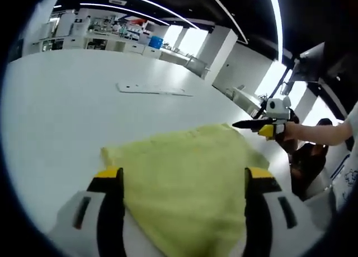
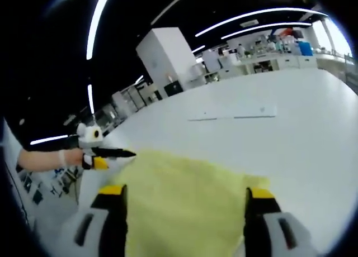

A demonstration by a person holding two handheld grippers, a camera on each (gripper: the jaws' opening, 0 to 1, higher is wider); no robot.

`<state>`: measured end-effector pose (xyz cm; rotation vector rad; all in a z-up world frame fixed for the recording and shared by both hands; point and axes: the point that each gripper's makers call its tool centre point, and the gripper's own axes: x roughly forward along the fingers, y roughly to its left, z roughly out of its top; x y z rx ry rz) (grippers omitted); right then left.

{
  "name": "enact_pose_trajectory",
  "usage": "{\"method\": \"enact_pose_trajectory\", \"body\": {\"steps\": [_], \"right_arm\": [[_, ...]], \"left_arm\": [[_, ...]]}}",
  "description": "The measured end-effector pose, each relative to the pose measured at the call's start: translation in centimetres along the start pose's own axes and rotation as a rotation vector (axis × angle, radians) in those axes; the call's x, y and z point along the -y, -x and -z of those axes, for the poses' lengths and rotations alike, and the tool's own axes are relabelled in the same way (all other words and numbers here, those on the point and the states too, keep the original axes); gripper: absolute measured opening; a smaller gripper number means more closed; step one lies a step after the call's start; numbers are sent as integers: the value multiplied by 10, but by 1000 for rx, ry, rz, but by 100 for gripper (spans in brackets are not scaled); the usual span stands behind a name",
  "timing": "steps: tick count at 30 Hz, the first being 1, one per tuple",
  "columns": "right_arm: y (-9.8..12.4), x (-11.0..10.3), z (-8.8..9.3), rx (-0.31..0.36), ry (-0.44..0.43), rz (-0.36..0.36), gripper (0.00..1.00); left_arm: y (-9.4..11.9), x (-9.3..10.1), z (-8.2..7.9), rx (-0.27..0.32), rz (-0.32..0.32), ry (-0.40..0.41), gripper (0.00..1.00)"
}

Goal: Fold the garment on the visible template until the final outline fits inside the template.

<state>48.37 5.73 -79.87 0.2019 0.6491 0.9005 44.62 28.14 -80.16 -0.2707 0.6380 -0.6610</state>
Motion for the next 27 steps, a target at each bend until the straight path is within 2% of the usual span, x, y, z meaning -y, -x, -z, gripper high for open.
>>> {"method": "enact_pose_trajectory", "body": {"steps": [8, 11, 19, 21, 25, 27], "right_arm": [[18, -3, 9, -2, 14, 15, 86], [28, -2, 11, 23, -21, 25, 86], [52, 2, 20, 54, -71, 55, 85], [54, 0, 22, 55, -78, 56, 85], [61, -5, 28, 46, -68, 64, 85], [64, -8, 29, 46, -66, 62, 85]], "left_arm": [[13, 7, 10, -16, -9, -24, 86], [20, 12, 13, 8, -7, 1, 85], [38, 22, 34, 10, -16, 33, 85], [38, 16, 32, 12, -21, 35, 85], [46, 23, 36, 14, -27, 31, 85], [50, 20, 34, 13, -29, 20, 84]]}}
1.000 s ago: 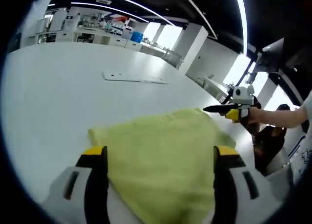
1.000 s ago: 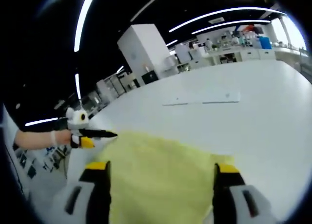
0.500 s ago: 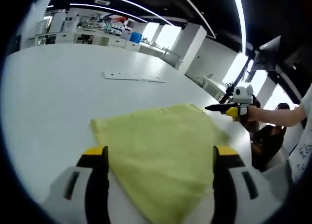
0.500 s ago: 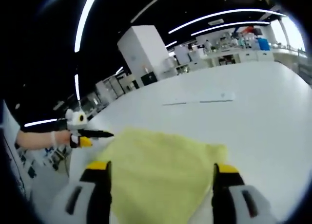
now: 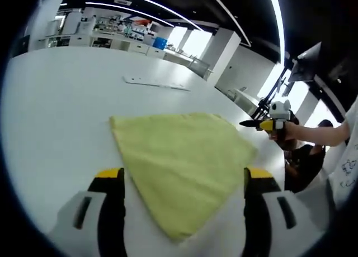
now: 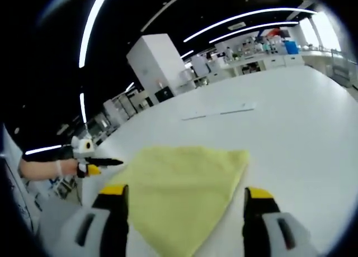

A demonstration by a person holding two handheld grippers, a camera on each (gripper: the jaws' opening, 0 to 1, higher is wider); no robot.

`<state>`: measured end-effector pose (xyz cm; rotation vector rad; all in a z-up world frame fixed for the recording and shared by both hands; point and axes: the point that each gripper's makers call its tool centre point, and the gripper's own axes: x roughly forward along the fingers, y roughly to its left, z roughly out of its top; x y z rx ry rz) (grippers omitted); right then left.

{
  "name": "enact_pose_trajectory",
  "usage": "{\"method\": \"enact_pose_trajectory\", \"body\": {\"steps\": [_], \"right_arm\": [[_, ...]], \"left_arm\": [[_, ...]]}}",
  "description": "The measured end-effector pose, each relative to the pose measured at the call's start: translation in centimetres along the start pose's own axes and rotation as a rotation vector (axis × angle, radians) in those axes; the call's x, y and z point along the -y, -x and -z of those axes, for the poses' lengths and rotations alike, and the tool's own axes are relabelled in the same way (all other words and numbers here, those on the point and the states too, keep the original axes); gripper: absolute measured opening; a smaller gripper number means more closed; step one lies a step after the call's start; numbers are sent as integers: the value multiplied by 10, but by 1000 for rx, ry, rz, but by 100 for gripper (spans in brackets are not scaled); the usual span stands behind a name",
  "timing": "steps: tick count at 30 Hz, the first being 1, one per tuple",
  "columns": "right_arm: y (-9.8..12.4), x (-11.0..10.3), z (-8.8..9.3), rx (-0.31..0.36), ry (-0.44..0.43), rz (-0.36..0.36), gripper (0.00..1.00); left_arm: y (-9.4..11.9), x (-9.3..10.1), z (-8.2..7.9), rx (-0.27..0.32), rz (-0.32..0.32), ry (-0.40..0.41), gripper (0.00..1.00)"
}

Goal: Fold the garment on the visible template until the final outline fits inside the template.

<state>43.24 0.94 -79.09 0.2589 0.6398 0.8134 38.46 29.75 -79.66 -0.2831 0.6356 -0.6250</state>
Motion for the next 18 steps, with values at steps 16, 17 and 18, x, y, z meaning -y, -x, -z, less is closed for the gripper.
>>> {"method": "enact_pose_trajectory", "body": {"steps": [16, 17, 18], "right_arm": [[26, -4, 20, -2, -24, 18, 82], [27, -3, 21, -3, -25, 19, 82], [29, -4, 23, -5, -28, 19, 81]], "left_arm": [[26, 7, 25, -38, -11, -29, 81], [27, 13, 27, -41, -14, -32, 80], [28, 16, 28, -42, -13, -35, 80]]}}
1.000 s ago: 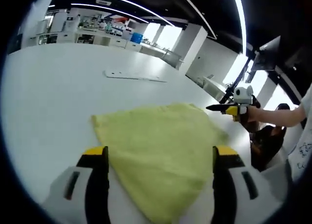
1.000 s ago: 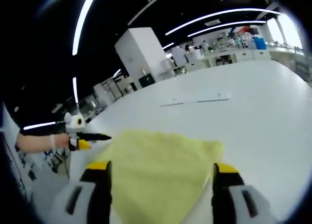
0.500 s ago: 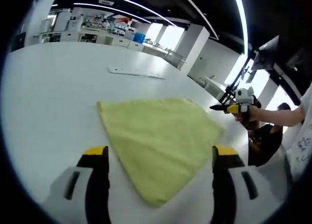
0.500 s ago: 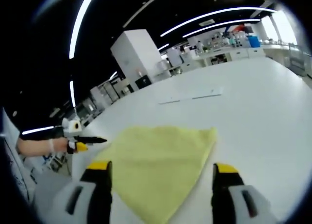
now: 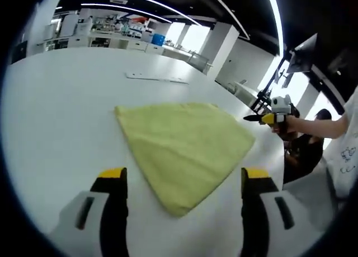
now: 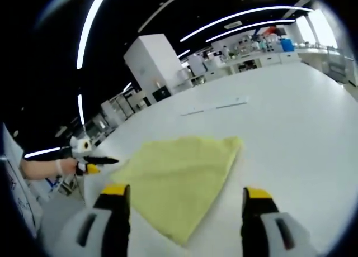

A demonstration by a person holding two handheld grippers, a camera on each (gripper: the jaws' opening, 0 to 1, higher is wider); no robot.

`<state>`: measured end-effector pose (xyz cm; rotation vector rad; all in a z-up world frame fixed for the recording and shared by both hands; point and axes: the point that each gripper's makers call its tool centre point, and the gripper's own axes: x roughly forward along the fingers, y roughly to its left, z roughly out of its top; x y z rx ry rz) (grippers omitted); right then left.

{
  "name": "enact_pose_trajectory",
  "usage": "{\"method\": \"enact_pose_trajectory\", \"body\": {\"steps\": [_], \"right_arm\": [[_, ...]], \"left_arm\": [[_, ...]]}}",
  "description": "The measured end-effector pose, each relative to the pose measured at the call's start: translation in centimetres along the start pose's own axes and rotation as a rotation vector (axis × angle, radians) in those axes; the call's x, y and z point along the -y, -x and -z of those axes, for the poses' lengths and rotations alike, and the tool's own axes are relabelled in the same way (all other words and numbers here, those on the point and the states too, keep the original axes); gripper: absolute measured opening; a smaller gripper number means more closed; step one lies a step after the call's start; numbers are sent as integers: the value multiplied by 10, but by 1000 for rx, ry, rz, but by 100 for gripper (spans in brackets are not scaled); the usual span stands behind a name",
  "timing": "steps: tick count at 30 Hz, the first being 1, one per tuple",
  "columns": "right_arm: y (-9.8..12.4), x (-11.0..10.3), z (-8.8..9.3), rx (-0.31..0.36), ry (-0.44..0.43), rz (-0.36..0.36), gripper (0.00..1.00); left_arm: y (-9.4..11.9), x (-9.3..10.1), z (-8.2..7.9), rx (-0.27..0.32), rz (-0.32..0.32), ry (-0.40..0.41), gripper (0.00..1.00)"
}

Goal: Fold the garment on the visible template until the final outline fits inside the template.

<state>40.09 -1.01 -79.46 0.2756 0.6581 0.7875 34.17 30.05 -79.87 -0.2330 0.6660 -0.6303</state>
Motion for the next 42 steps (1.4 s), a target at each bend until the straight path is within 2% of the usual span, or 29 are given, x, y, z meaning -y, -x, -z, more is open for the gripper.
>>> {"method": "enact_pose_trajectory", "body": {"steps": [3, 6, 9, 12, 16, 18, 21, 25, 30, 37, 42], "right_arm": [[3, -1, 5, -7, -2, 0, 79], [6, -4, 12, -22, 4, -15, 73], [7, -5, 20, -40, -7, -27, 67], [9, -5, 28, -55, -14, -32, 65], [13, -6, 38, -80, -8, -37, 61], [15, -8, 42, -96, 0, -39, 60], [18, -8, 46, -111, 14, -50, 55], [22, -10, 53, -128, 7, -57, 48], [27, -15, 64, -157, 33, -59, 39], [24, -14, 68, -145, 61, -37, 23], [19, -13, 70, -154, 76, -40, 19]], "left_arm": [[4, 5, 5, -18, 7, -20, 78], [8, 14, 17, -64, 18, -55, 73], [12, 8, 24, -77, 18, -59, 68], [15, 4, 30, -78, 17, -48, 62], [16, 2, 33, -81, 35, -31, 46], [16, 2, 35, -83, 40, -31, 43], [15, -2, 44, -121, 37, -62, 39], [15, -3, 47, -125, 42, -61, 33], [13, -11, 49, -108, 13, -49, 26], [11, -14, 50, -91, -5, -57, 18], [10, -15, 51, -94, -8, -51, 11]]}}
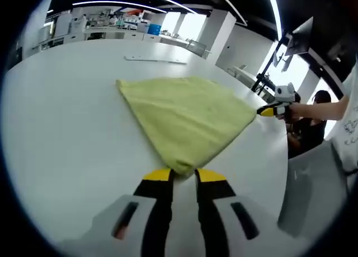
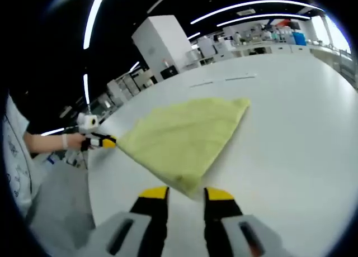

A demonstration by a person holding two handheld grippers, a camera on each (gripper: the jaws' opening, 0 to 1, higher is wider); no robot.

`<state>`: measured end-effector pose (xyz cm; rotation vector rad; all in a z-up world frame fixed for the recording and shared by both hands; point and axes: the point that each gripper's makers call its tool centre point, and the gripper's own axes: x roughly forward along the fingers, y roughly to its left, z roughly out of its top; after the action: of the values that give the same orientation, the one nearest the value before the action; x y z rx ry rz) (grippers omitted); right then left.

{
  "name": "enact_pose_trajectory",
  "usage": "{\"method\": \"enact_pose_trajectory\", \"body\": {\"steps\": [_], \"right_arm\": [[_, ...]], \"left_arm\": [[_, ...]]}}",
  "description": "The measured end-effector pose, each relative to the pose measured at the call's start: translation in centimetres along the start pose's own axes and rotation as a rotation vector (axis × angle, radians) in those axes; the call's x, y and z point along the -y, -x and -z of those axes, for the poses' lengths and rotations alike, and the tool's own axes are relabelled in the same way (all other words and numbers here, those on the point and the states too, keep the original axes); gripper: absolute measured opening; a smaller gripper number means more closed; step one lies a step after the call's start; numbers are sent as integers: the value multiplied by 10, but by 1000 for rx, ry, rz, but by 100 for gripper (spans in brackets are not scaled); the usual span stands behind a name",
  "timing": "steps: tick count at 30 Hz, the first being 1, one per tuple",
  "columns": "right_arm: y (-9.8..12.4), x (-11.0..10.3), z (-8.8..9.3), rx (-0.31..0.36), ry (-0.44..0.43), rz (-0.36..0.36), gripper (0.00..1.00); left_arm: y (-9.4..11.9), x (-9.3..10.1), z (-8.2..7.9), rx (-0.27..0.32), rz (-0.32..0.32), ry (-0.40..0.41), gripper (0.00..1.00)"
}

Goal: Fold the garment on the visible template until the final outline fits inside the template.

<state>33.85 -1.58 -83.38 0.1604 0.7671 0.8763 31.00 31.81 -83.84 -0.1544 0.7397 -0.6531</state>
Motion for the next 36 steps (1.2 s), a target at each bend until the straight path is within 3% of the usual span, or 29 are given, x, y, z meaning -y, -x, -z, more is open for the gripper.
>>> {"method": "enact_pose_trajectory", "body": {"steps": [11, 14, 36], "right_arm": [[-5, 9, -1, 2, -10, 14, 0], [-5, 8, 0, 1, -10, 17, 0], [5, 10, -2, -2, -9, 31, 0]], "left_arm": [[2, -1, -2, 21, -11, 13, 4], [3, -2, -4, 33, -13, 28, 0], [15, -4, 1, 28, -9, -5, 0]]}}
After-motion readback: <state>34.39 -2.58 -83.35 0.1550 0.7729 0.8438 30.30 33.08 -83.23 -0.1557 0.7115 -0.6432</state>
